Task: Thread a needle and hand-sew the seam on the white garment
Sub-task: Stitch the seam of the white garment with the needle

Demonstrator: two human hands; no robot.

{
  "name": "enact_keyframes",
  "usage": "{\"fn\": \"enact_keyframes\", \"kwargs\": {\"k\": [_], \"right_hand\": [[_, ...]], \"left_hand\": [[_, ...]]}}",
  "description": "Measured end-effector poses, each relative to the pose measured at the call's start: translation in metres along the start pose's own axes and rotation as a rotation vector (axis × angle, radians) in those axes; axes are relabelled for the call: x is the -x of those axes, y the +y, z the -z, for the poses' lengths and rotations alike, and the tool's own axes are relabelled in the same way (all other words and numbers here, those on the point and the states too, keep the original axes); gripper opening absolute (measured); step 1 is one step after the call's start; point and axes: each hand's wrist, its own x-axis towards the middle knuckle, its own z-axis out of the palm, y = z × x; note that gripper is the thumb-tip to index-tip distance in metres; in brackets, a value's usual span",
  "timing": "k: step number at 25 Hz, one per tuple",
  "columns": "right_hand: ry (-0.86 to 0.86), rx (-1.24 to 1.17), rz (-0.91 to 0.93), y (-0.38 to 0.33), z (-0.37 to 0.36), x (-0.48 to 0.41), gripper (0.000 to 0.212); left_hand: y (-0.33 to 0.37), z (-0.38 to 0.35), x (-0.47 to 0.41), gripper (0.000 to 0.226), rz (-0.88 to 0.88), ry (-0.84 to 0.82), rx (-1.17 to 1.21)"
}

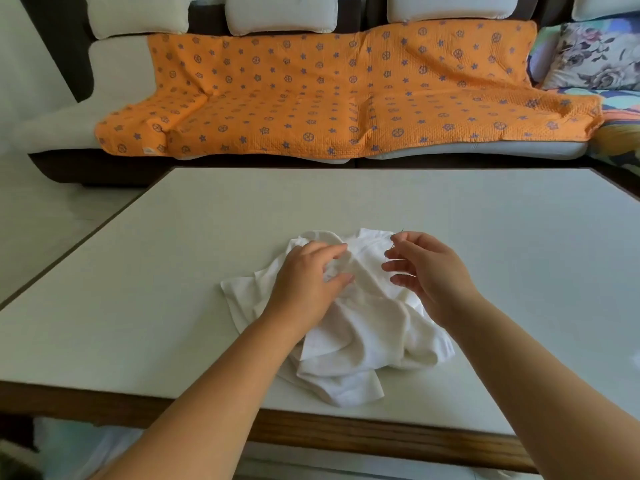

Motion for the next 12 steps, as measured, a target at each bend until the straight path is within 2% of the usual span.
{"fn": "enact_keyframes", "kwargs": {"k": [3, 6, 10, 12], "right_hand": [[-0.105, -0.126, 0.06, -0.018, 0.002, 0.013, 0.008], [-0.122, -0.3, 0.046, -0.028, 0.005, 0.014, 0.009], [-0.053, -0.427, -0.013, -0.02, 0.005, 0.005, 0.01], [-0.025, -0.456, -0.047, -0.012, -0.004, 0.0, 0.009]], "left_hand": [[0.013, -0.002, 0.003, 0.029, 0.078, -0.165, 0.103], [0.0, 0.006, 0.013, 0.013, 0.184, -0.129, 0.186], [-0.026, 0.019, 0.032, 0.018, 0.298, -0.168, 0.359], [-0.031, 0.019, 0.035, 0.015, 0.319, -0.188, 0.343]]}}
